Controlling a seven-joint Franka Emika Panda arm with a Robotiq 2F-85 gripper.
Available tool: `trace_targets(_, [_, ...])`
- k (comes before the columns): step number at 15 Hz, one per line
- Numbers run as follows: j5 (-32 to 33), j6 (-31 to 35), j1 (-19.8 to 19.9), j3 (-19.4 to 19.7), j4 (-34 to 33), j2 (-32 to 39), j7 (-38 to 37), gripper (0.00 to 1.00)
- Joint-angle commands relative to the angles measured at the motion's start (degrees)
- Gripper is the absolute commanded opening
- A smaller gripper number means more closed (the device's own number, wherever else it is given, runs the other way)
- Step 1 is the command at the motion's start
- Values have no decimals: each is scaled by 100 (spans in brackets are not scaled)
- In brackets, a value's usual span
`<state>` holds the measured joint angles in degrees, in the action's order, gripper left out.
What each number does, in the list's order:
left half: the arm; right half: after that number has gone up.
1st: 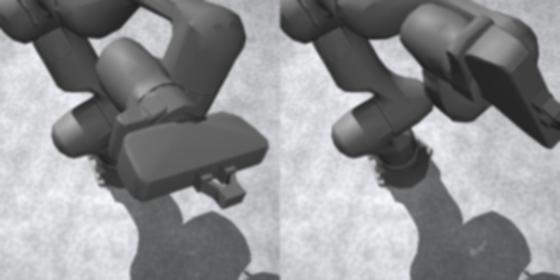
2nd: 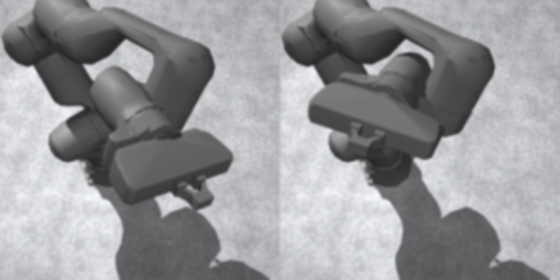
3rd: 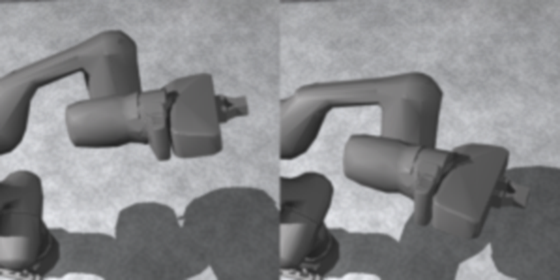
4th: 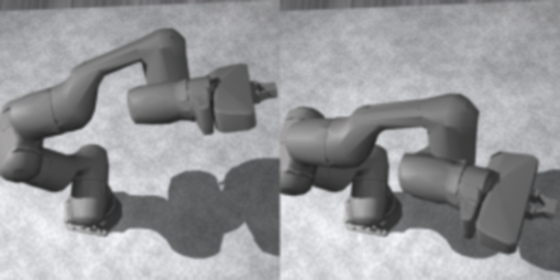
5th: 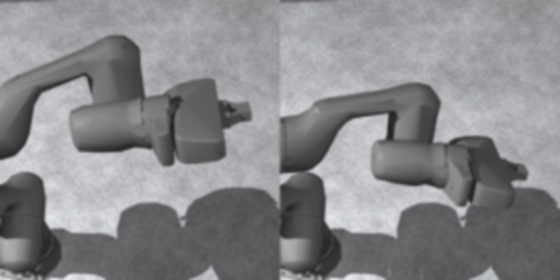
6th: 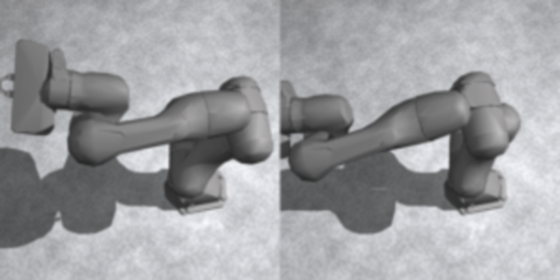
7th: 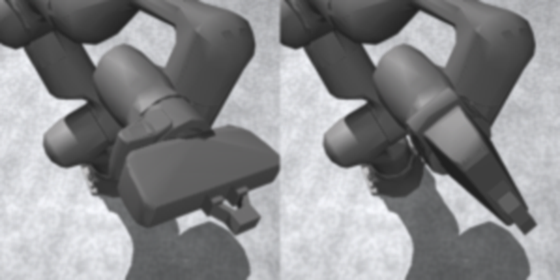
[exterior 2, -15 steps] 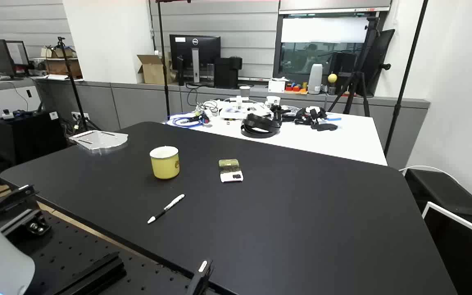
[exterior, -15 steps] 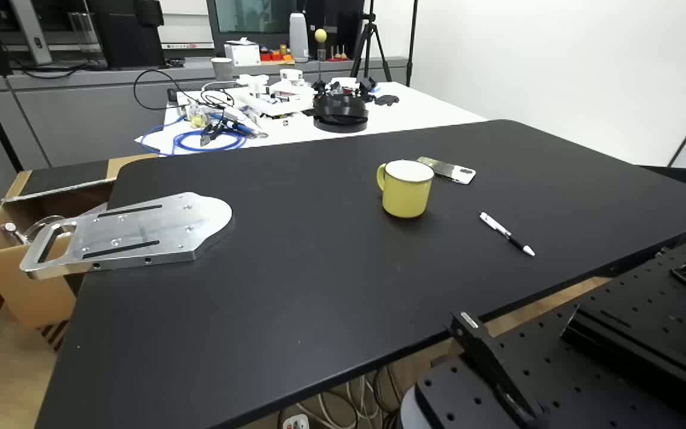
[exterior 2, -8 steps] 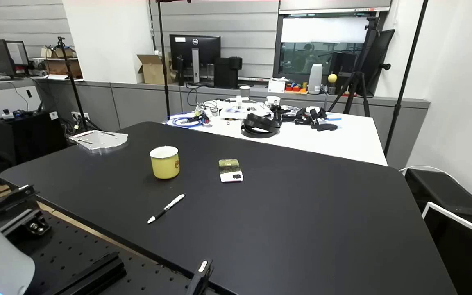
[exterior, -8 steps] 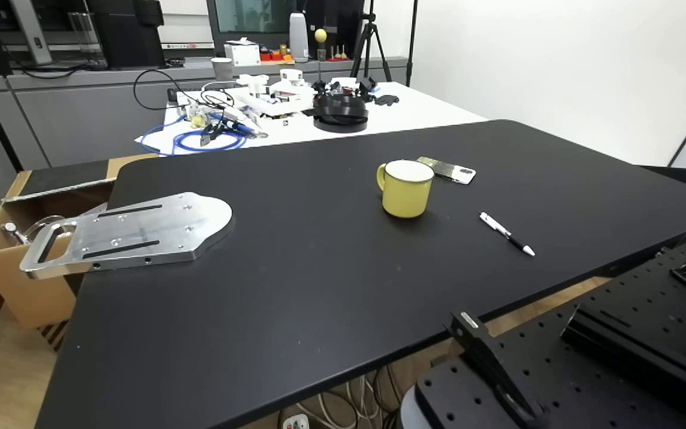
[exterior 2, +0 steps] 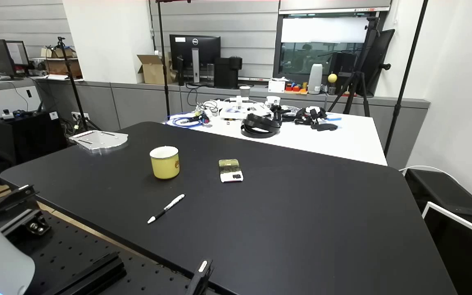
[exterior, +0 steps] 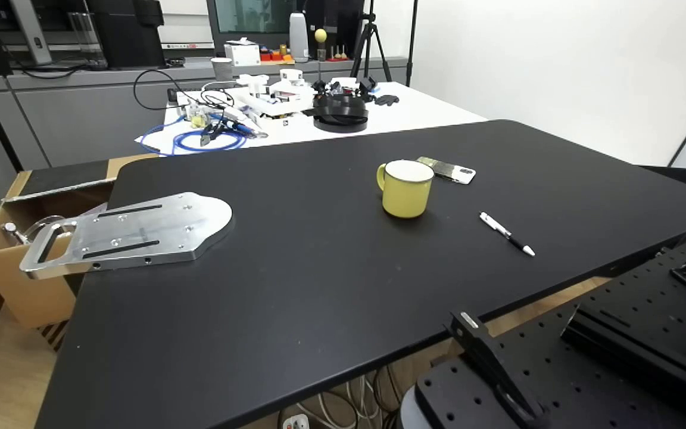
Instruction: Put the pen in the mug
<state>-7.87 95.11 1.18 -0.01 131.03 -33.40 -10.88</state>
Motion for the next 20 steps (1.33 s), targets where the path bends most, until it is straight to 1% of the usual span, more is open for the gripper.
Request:
trace_targets(1, [-21, -13, 57, -41, -10, 4, 24, 100])
trace_targets(10, [-21, -12, 57, -41, -10, 4, 24, 100])
trace_targets(11, [-28, 85, 52, -30, 15, -11, 70, 100])
trace_targets(15, [-56, 826, 74, -21, 328, -10, 110, 100])
trace_targets(20, [3, 1995, 136, 15, 1019, 221, 152, 100])
